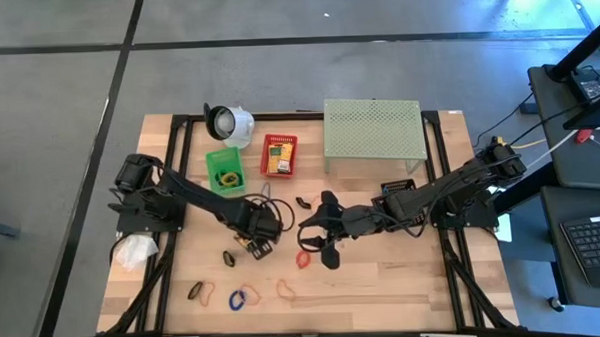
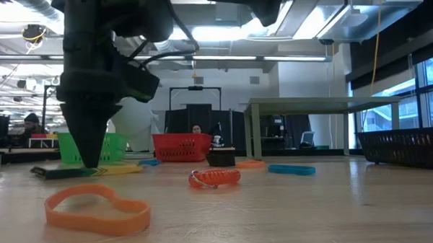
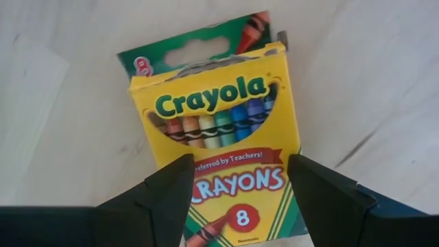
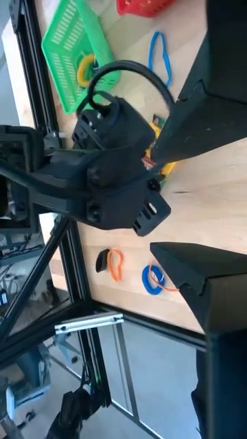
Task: Pick & Place Office Desk Supplies
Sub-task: Put the crayons box into the red basket
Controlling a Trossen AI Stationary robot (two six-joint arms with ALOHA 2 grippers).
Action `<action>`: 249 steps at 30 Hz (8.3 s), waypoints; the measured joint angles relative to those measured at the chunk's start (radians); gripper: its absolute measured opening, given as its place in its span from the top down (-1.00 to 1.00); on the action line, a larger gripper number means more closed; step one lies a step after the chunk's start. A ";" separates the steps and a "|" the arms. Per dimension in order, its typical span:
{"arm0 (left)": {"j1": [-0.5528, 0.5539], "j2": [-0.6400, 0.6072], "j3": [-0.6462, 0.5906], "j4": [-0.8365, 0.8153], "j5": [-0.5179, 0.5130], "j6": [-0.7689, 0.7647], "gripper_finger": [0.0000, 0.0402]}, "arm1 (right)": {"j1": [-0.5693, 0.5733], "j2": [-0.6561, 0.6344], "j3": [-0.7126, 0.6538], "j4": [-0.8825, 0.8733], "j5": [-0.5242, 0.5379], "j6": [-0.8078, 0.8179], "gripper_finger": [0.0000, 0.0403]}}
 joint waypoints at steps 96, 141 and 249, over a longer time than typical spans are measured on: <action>0.027 0.058 0.184 -0.059 -0.001 0.177 -0.48 | 0.017 0.000 0.000 0.006 -0.026 -0.001 -0.01; 0.176 0.120 0.327 -0.113 0.147 1.359 -0.34 | -0.025 0.004 -0.002 0.000 -0.111 -0.080 -0.01; 0.088 0.221 0.551 -0.466 0.030 1.395 0.99 | 0.062 -0.156 0.000 -0.320 0.203 0.089 -0.01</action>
